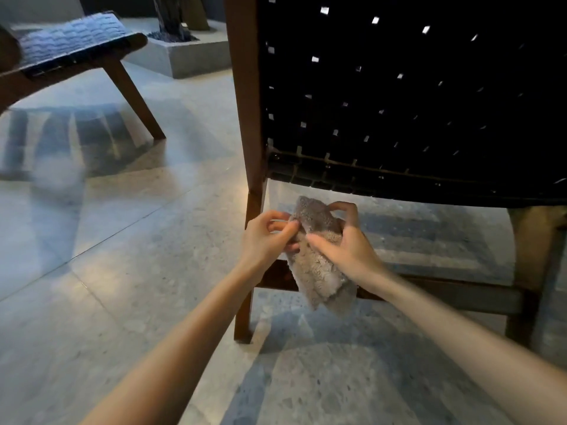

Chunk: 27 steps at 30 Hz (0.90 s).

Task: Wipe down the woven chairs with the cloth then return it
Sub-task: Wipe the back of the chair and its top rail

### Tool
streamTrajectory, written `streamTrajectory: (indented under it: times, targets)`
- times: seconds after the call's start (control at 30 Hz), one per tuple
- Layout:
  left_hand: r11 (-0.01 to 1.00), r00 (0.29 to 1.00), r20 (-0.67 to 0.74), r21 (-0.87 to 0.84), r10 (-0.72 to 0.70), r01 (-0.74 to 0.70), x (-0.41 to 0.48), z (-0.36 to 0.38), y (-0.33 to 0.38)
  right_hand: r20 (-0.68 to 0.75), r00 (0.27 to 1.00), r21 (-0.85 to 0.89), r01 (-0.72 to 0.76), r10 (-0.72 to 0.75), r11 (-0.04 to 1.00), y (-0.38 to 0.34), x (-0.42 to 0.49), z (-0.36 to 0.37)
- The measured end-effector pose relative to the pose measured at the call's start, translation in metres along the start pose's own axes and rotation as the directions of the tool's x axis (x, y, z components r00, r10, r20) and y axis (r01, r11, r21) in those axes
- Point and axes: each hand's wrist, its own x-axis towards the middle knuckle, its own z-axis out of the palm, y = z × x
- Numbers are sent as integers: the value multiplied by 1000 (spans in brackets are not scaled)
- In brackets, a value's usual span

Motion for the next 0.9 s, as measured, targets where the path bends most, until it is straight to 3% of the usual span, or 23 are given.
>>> streamTrajectory:
  times: [0.07,0.2,0.3,0.47,0.57,0.8,0.9]
  targets:
    - [1000,998,-67,-7,21,-22,5,5,-3,-120,991,-19,53,-55,998,12,5,11]
    - [910,934,-204,359,293,-207,7,-4,-13,-325,943,-88,51,-77,995,27,41,29]
    - [831,874,-294,522,387,-192,9,-16,-19,-428,895,-97,90,-123,991,32,73,55]
    - [728,925,-149,665,349,-167,17,-24,-35,-561,815,-22,156,-141,987,32,111,94]
    - [664,935,-94,728,343,-170,20,-21,-50,-576,807,24,175,-129,984,33,127,101]
    - [551,934,-32,814,357,-183,22,-17,-68,-599,790,219,4,131,976,31,148,109]
    - [431,923,30,878,384,-208,19,-13,-71,-623,760,282,-2,185,960,28,146,109]
